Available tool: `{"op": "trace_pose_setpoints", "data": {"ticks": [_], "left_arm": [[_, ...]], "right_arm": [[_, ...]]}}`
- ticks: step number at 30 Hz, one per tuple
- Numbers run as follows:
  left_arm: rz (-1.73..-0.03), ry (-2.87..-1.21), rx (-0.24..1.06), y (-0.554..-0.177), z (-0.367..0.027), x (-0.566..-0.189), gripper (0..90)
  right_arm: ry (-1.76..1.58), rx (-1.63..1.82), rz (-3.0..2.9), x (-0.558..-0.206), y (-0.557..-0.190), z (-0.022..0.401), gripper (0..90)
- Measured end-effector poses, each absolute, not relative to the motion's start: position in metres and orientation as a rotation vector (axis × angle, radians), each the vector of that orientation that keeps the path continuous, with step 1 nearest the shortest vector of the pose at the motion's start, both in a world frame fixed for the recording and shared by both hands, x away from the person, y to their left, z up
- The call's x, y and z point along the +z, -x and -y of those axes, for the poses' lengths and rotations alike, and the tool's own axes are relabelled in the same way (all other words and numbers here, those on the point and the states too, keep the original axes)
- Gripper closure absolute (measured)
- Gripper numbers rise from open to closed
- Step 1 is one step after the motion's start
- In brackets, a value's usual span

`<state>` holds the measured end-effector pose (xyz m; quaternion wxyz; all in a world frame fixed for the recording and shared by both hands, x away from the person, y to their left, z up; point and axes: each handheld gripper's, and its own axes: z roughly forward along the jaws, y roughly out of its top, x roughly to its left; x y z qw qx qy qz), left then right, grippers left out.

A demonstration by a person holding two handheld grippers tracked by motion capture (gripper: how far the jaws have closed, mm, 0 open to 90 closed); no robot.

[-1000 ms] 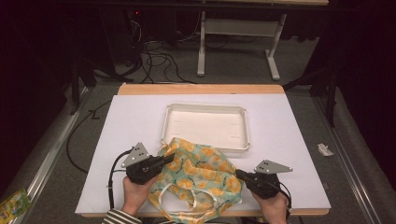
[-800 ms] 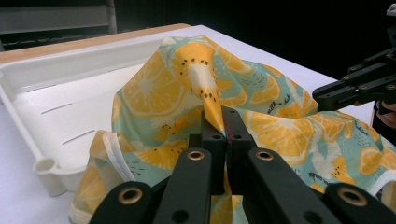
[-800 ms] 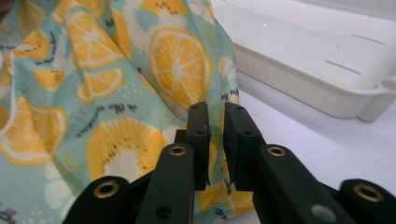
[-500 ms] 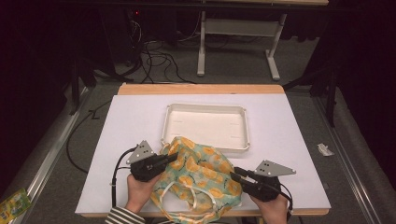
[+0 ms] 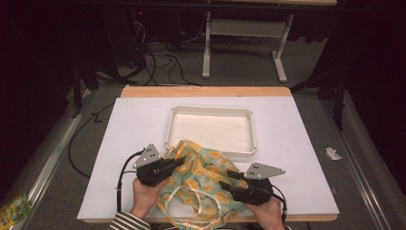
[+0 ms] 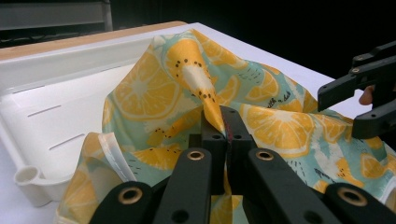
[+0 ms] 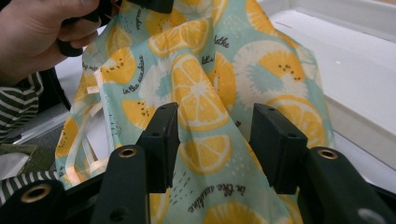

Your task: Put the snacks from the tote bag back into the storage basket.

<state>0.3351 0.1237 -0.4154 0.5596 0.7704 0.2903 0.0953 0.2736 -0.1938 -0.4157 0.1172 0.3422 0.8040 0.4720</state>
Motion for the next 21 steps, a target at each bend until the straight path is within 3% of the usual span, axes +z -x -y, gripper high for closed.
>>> {"op": "trace_pose_setpoints", "data": {"ticks": [5,7,11,12,21], "left_arm": [[-0.679,-1.819,0.223,-0.3341,-0.1212,-0.4154,90.0],[-0.676,-1.821,0.225,-0.3336,-0.1205,-0.4152,90.0],[-0.670,-1.823,0.223,-0.3332,-0.1193,-0.4153,90.0],[-0.669,-1.826,0.223,-0.3331,-0.1191,-0.4154,89.9],[-0.667,-1.828,0.230,-0.3312,-0.1207,-0.4155,86.4]], "right_arm": [[-1.019,1.360,-2.382,-0.4214,-0.2795,0.1890,51.6],[-1.012,1.351,-2.385,-0.4230,-0.2811,0.1880,56.8],[-0.993,1.335,-2.420,-0.4254,-0.2822,0.1865,79.7],[-0.971,1.333,-2.426,-0.4258,-0.2812,0.1864,90.0],[-0.960,1.346,-2.362,-0.4209,-0.2767,0.1929,90.0]]}}
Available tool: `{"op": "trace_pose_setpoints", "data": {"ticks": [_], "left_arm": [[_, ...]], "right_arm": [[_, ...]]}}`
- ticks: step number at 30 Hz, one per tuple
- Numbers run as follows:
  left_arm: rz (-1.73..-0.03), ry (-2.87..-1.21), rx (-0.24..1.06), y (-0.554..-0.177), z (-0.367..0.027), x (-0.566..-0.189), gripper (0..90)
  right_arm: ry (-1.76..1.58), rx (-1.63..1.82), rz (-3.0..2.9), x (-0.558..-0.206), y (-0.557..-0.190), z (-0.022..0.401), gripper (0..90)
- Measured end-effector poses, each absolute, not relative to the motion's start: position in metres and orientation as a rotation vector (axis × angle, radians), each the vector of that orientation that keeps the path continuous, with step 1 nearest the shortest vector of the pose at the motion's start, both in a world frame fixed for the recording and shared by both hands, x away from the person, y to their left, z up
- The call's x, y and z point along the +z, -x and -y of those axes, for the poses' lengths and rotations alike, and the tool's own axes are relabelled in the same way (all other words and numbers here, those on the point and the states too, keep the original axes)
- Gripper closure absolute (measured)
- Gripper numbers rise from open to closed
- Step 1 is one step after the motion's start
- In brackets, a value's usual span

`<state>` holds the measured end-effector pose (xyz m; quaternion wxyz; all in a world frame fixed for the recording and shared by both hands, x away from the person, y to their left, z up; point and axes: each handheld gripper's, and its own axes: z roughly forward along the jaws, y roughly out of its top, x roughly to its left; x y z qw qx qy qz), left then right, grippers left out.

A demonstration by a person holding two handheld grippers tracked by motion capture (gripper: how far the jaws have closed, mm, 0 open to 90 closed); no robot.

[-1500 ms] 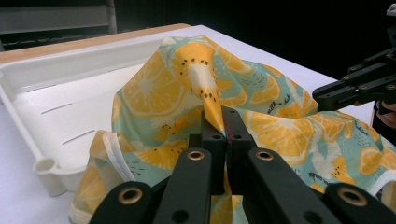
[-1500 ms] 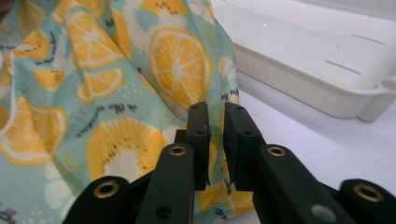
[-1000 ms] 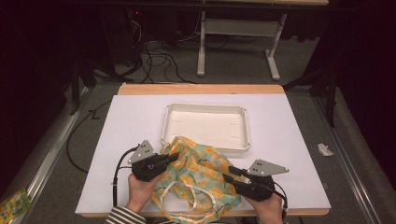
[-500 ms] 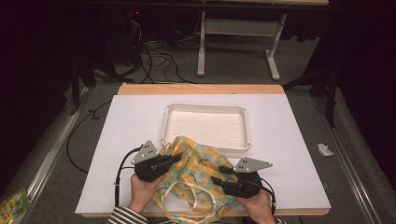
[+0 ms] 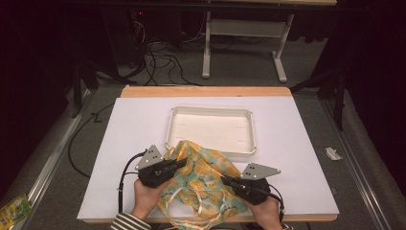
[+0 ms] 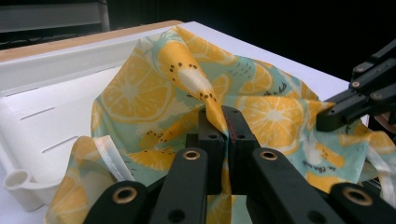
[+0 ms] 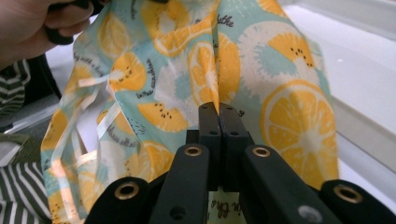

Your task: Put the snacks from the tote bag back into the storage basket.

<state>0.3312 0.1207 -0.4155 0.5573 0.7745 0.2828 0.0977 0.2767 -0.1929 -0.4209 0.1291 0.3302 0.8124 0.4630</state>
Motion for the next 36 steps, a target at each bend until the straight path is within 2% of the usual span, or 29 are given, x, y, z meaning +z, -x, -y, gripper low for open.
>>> {"op": "trace_pose_setpoints", "data": {"ticks": [8,21,36], "left_arm": [[-0.658,-1.837,0.236,-0.328,-0.123,-0.415,79.5],[-0.678,-1.832,0.295,-0.318,-0.133,-0.411,60.8],[-0.760,-1.837,0.330,-0.315,-0.148,-0.422,50.0]], "right_arm": [[-1.003,1.386,-2.278,-0.414,-0.275,0.208,90.0],[-1.091,1.416,-2.184,-0.413,-0.279,0.230,90.0],[-1.163,1.408,-2.128,-0.418,-0.281,0.247,90.0]]}}
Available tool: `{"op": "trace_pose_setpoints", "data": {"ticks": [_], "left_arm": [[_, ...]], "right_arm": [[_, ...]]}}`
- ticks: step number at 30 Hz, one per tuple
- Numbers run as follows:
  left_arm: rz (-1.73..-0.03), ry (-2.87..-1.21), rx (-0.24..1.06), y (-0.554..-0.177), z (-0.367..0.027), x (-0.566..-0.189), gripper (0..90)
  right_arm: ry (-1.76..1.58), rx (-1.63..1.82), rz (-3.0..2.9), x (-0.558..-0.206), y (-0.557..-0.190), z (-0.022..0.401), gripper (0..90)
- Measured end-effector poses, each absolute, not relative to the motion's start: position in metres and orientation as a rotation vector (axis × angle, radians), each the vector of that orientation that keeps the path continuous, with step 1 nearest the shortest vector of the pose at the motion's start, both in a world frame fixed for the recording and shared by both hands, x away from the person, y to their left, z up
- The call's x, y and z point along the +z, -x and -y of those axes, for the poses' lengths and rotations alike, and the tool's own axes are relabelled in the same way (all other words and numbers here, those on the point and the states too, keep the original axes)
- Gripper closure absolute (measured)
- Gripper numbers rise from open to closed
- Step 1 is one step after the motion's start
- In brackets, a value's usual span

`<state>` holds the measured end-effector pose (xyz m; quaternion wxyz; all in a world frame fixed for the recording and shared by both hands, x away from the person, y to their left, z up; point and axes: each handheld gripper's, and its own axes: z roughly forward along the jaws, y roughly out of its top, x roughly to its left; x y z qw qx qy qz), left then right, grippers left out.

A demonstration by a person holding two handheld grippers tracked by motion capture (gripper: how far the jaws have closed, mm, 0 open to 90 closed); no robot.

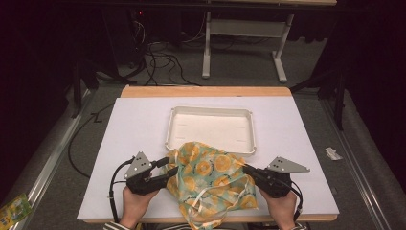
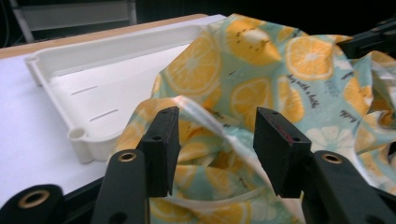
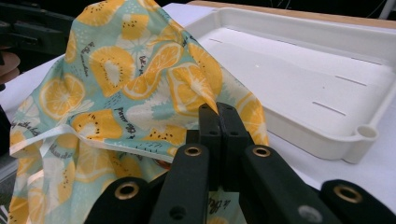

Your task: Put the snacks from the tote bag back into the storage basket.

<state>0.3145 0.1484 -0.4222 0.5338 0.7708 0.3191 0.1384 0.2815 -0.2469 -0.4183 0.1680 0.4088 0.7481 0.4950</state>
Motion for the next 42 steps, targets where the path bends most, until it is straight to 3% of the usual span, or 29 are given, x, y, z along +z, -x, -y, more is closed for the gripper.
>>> {"op": "trace_pose_setpoints", "data": {"ticks": [15,22,28,29,30,33,34,36,42], "left_arm": [[-0.890,-1.905,0.293,-0.325,-0.143,-0.442,38.3],[-0.919,-1.921,0.274,-0.329,-0.139,-0.446,38.4],[-0.900,-1.956,0.226,-0.331,-0.130,-0.450,54.5],[-0.899,-1.958,0.221,-0.331,-0.129,-0.451,62.5],[-0.892,-1.965,0.215,-0.332,-0.128,-0.451,62.5],[-0.877,-1.979,0.201,-0.332,-0.127,-0.452,75.7],[-0.871,-1.987,0.199,-0.332,-0.127,-0.452,84.7],[-0.858,-2.001,0.197,-0.331,-0.127,-0.452,89.4],[-0.839,-1.984,0.221,-0.328,-0.135,-0.447,90.0]], "right_arm": [[-1.232,1.380,-2.095,-0.424,-0.282,0.262,90.0],[-1.243,1.375,-2.088,-0.427,-0.283,0.265,90.0],[-1.252,1.371,-2.091,-0.430,-0.284,0.264,90.0],[-1.252,1.367,-2.094,-0.430,-0.284,0.264,90.0],[-1.252,1.367,-2.094,-0.430,-0.284,0.264,90.0],[-1.249,1.364,-2.098,-0.431,-0.284,0.264,90.0],[-1.252,1.361,-2.099,-0.431,-0.284,0.264,90.0],[-1.248,1.363,-2.098,-0.431,-0.284,0.264,90.0],[-1.253,1.361,-2.096,-0.431,-0.285,0.266,90.0]]}}
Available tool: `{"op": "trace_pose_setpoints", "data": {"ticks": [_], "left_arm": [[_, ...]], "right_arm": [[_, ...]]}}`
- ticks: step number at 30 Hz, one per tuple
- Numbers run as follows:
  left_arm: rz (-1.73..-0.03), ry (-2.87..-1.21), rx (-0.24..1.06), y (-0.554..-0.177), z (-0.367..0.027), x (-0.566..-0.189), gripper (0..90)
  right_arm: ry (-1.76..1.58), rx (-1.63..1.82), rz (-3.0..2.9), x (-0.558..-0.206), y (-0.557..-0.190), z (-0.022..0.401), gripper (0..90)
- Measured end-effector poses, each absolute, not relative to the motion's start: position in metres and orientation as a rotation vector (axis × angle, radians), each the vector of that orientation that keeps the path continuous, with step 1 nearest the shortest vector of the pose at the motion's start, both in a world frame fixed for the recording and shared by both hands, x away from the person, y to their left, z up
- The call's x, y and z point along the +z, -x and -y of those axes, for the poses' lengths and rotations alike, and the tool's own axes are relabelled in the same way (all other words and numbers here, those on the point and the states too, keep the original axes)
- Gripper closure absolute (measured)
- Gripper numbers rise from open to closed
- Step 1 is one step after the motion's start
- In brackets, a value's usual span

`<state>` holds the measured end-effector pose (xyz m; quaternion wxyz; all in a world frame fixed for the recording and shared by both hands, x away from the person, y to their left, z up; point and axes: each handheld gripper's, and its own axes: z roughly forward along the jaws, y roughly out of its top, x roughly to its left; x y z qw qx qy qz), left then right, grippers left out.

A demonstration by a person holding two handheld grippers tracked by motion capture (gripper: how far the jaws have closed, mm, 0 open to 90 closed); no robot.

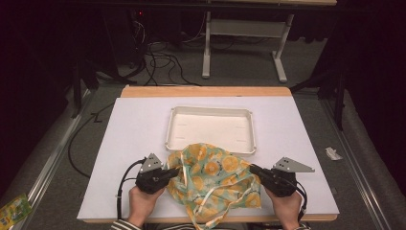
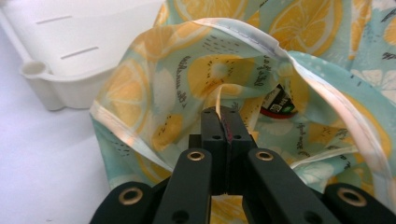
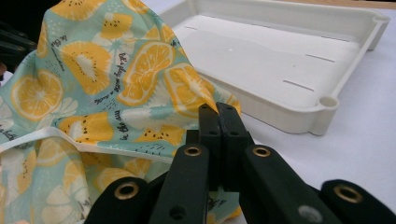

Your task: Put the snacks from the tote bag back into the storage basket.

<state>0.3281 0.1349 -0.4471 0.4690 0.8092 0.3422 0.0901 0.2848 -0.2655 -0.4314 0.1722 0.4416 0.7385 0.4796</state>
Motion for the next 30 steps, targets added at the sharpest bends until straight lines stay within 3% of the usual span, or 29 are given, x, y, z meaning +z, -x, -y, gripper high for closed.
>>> {"op": "trace_pose_setpoints", "data": {"ticks": [19,30], "left_arm": [[-0.820,-1.933,0.248,-0.321,-0.152,-0.436,90.0],[-0.787,-1.940,0.231,-0.318,-0.146,-0.436,90.0]], "right_arm": [[-1.350,1.219,-2.145,-0.449,-0.296,0.274,89.8],[-1.294,1.220,-2.122,-0.431,-0.285,0.266,67.1]]}}
